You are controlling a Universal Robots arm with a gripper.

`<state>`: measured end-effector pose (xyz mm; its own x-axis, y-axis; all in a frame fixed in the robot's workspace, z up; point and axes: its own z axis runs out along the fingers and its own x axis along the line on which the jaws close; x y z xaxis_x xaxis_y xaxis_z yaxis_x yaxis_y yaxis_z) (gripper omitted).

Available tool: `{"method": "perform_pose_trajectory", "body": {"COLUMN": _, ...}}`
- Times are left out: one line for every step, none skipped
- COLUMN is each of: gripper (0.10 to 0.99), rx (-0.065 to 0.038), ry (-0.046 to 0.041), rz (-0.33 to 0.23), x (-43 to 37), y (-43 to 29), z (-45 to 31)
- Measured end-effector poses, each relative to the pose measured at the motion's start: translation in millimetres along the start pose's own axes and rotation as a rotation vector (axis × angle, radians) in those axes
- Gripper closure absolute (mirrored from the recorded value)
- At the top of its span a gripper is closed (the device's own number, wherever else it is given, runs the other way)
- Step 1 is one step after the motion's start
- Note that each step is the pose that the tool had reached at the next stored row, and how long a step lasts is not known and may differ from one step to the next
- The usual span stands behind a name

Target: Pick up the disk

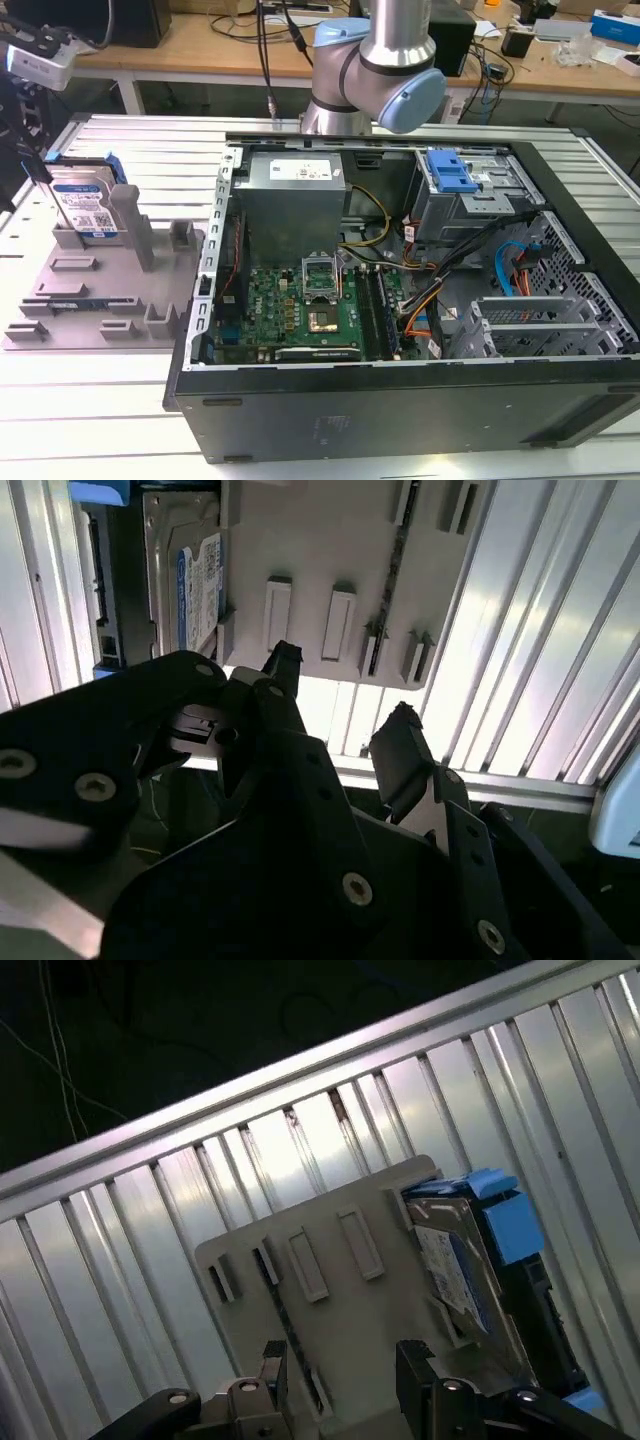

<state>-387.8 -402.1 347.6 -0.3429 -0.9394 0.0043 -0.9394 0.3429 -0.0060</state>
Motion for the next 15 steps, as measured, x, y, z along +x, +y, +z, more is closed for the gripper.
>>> {"method": "perform_pose_trajectory", "body": {"gripper": 0.529, "rx": 0.002, "ry": -0.001, "rz": -0.019, "x": 0.0, "y": 0.0, "z": 0.1}}
{"method": "perform_pose_trajectory", "body": {"gripper": 0.529, "rx": 0.005, "ry": -0.0019, "rz": -0.037, "x": 0.0, "y": 0.0, "z": 0.1}}
{"method": "perform_pose_trajectory", "body": {"gripper": 0.529, "rx": 0.007, "ry": -0.0027, "rz": -0.054, "x": 0.0, "y": 0.0, "z": 0.2}}
{"method": "perform_pose_trajectory", "body": {"gripper": 0.529, "rx": 0.009, "ry": -0.0037, "rz": -0.076, "x": 0.0, "y": 0.0, "z": 0.2}}
{"method": "perform_pose_trajectory", "body": {"gripper": 0.529, "rx": 0.011, "ry": -0.0046, "rz": -0.094, "x": 0.0, "y": 0.0, "z": 0.3}}
{"method": "perform_pose_trajectory", "body": {"gripper": 0.529, "rx": 0.015, "ry": -0.0059, "rz": -0.12, "x": 0.0, "y": 0.0, "z": 0.4}}
{"method": "perform_pose_trajectory", "body": {"gripper": 0.529, "rx": 0.018, "ry": -0.0074, "rz": -0.152, "x": -0.1, "y": -0.2, "z": 0.6}}
{"method": "perform_pose_trajectory", "body": {"gripper": 0.529, "rx": 0.018, "ry": -0.0075, "rz": -0.166, "x": -0.2, "y": -0.3, "z": 0.6}}
{"method": "perform_pose_trajectory", "body": {"gripper": 0.529, "rx": 0.018, "ry": -0.0075, "rz": -0.17, "x": -0.2, "y": -0.4, "z": 0.5}}
{"method": "perform_pose_trajectory", "body": {"gripper": 0.529, "rx": 0.018, "ry": -0.0074, "rz": -0.17, "x": -0.2, "y": -0.5, "z": 0.5}}
{"method": "perform_pose_trajectory", "body": {"gripper": 0.529, "rx": 0.018, "ry": -0.0074, "rz": -0.17, "x": -0.2, "y": -0.5, "z": 0.5}}
{"method": "perform_pose_trajectory", "body": {"gripper": 0.529, "rx": 0.018, "ry": -0.0073, "rz": -0.17, "x": -0.2, "y": -0.5, "z": 0.5}}
{"method": "perform_pose_trajectory", "body": {"gripper": 0.529, "rx": 0.018, "ry": -0.0073, "rz": -0.17, "x": -0.4, "y": -0.5, "z": 0.5}}
{"method": "perform_pose_trajectory", "body": {"gripper": 0.529, "rx": 0.018, "ry": -0.0075, "rz": -0.174, "x": -1.8, "y": -0.1, "z": 0.6}}
{"method": "perform_pose_trajectory", "body": {"gripper": 0.529, "rx": 0.018, "ry": -0.0075, "rz": -0.184, "x": -4.1, "y": 0.9, "z": 0.5}}
